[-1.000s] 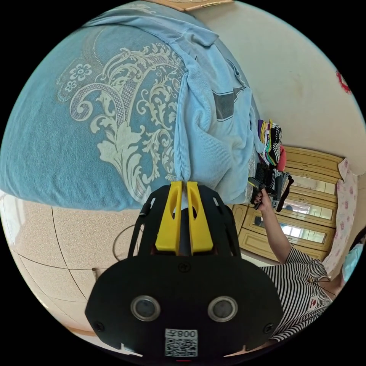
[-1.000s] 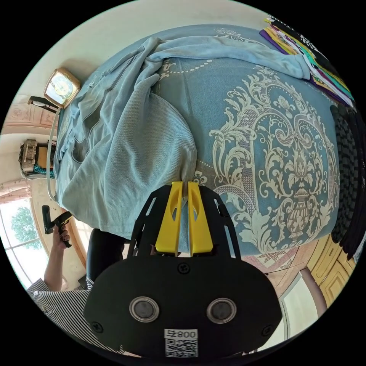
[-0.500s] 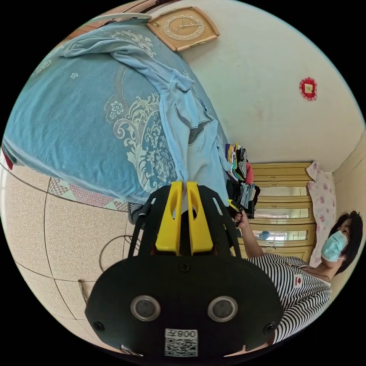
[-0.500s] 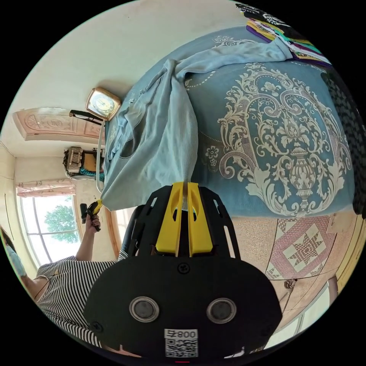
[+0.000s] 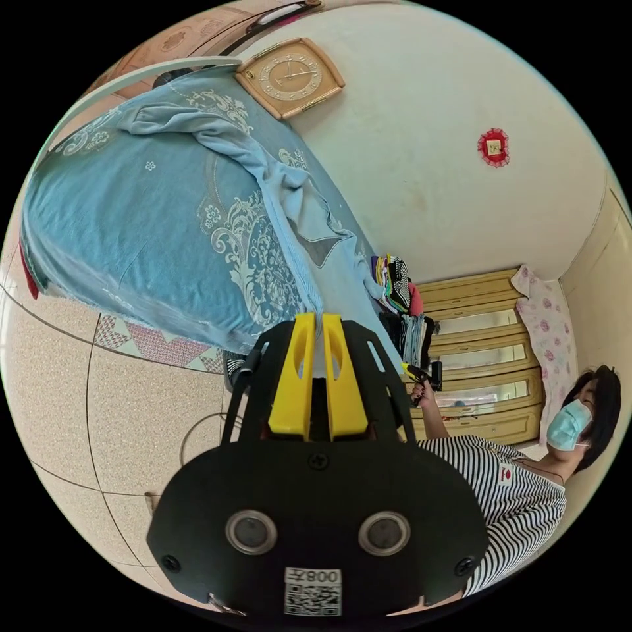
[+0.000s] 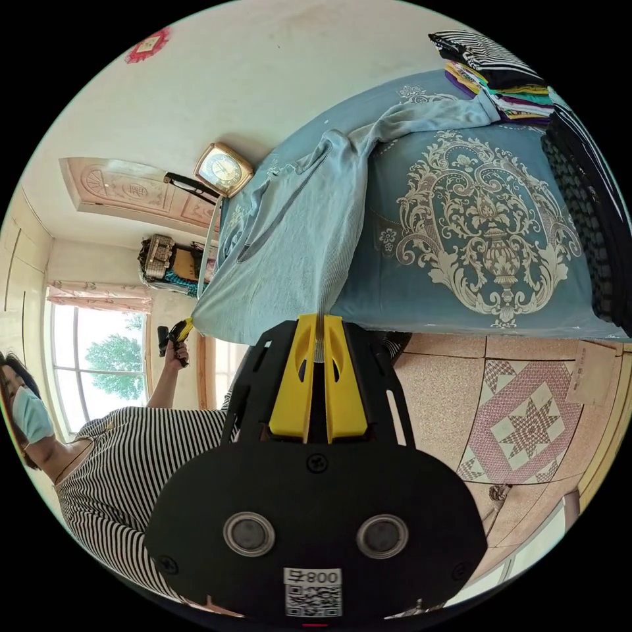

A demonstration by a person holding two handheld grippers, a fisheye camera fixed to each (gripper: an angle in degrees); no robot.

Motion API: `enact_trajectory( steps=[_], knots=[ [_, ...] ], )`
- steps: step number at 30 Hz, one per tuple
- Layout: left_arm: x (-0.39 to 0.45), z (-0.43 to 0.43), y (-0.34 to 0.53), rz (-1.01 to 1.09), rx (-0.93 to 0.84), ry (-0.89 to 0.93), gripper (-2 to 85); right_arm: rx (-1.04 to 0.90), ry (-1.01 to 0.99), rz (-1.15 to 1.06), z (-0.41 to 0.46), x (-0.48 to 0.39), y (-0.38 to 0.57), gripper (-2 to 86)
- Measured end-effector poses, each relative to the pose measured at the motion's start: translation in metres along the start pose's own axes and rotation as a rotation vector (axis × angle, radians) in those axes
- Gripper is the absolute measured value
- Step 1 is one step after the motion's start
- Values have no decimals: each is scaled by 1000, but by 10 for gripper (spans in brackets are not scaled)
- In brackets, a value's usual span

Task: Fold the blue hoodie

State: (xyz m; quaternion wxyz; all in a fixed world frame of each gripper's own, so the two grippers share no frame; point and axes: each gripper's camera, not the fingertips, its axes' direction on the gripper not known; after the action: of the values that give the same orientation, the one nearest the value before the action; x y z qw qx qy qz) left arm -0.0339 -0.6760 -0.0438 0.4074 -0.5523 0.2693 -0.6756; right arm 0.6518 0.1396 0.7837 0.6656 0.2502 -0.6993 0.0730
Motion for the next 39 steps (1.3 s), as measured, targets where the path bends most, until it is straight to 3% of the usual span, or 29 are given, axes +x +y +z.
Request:
enact_trajectory(
  steps=[22,39],
  knots=[
    [-13,5,4,-65,-39,-63,23,-88,36,41,43,42,22,17],
    [-45,74,-25,-295,-81,-159,29,-207,40,223,133,113,-31,19]
  ],
)
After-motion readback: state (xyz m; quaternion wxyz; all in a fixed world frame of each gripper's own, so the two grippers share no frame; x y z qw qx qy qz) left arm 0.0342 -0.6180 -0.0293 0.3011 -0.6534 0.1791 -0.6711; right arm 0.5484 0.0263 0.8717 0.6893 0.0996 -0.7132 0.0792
